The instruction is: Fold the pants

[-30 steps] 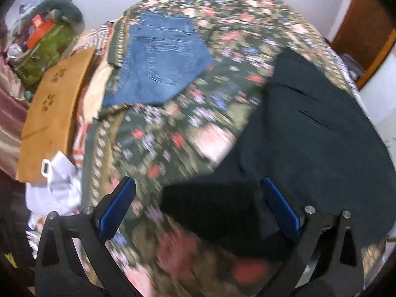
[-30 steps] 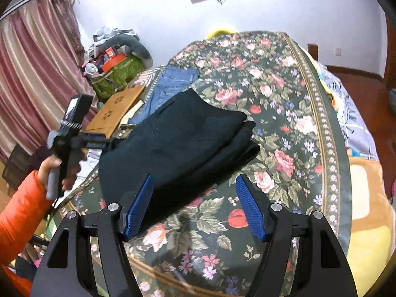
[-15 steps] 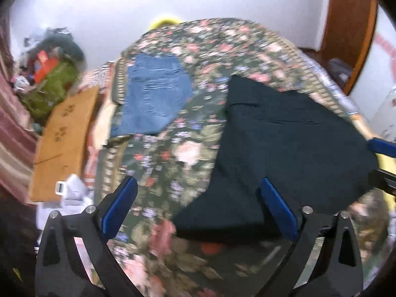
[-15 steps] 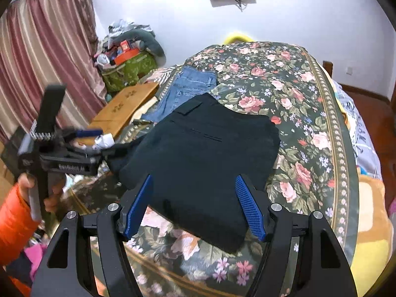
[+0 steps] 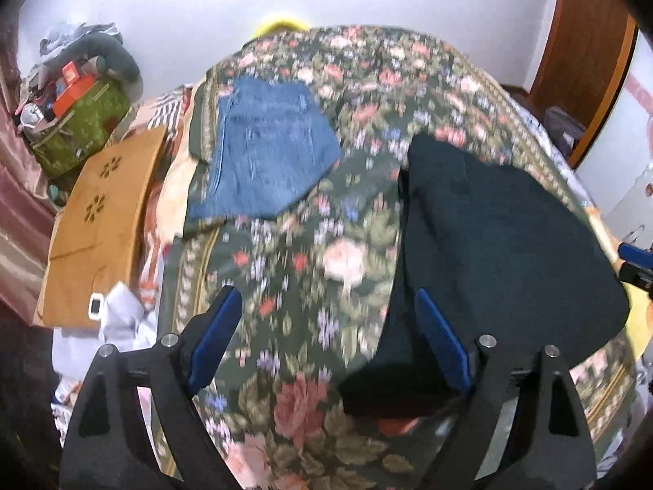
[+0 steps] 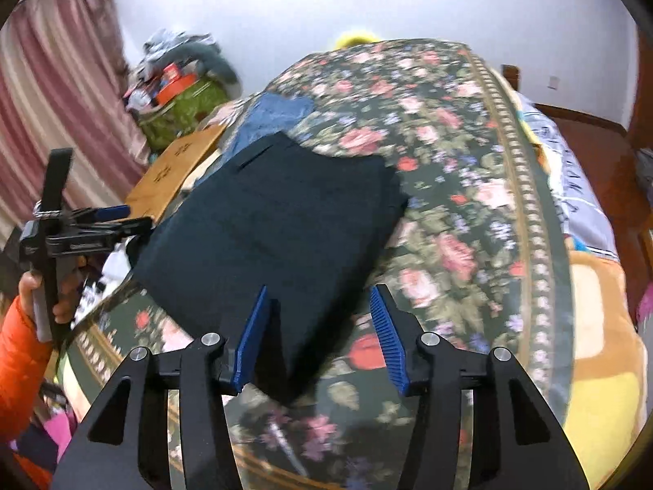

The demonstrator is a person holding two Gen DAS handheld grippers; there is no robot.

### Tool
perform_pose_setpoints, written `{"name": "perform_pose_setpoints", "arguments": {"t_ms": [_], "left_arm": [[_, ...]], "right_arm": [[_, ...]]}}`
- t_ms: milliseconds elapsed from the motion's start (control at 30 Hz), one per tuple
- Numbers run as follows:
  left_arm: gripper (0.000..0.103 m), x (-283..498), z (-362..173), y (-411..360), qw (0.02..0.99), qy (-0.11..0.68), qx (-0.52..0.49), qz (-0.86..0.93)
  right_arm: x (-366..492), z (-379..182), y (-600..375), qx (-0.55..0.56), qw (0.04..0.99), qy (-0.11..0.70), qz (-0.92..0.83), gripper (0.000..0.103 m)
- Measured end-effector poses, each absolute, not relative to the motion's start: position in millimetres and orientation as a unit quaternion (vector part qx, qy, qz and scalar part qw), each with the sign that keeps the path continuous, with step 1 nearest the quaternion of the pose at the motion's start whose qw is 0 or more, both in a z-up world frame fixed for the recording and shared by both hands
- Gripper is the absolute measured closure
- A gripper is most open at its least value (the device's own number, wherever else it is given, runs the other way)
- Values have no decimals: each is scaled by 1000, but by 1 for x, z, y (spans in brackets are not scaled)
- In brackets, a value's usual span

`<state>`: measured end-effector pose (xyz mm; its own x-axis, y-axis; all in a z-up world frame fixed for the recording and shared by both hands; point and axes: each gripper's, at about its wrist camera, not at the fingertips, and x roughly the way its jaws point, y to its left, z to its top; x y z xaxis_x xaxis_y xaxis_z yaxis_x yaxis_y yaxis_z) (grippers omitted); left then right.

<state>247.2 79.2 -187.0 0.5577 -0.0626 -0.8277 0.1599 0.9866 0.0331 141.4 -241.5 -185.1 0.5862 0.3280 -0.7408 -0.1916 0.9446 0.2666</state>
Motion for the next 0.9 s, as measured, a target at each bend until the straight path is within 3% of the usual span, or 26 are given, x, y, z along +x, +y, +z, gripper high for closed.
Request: {"name": "perform_pose_setpoints", "arguments": {"t_ms": [200,400,467,533,633,767,900], "left_arm": [[15,284,-163,49,892,436,68,-94],[16,332,-173,3,887,432,102,-126],[21,348,-183,-7,877,446,105,-144],[34,363,-197,-15,862,471,106,-156],[43,379,-223,-19,838,510,105,-166],[41,382,-244,-14,838,515,95,-152],[37,370,-249,-19,855,490,117,-124]], "right_arm": [[176,-178,-250,86,894,419,137,54],[221,-185,-244,75,895,413,151,54],[239,-196,-240,68,890,424,153,54],[255,-207,-237,59,884,439,152,55],[276,-230,-234,45,871,468,146,68],[282,-247,-234,25,866,478,148,83],[282,-252,-234,19,866,477,146,86]]}}
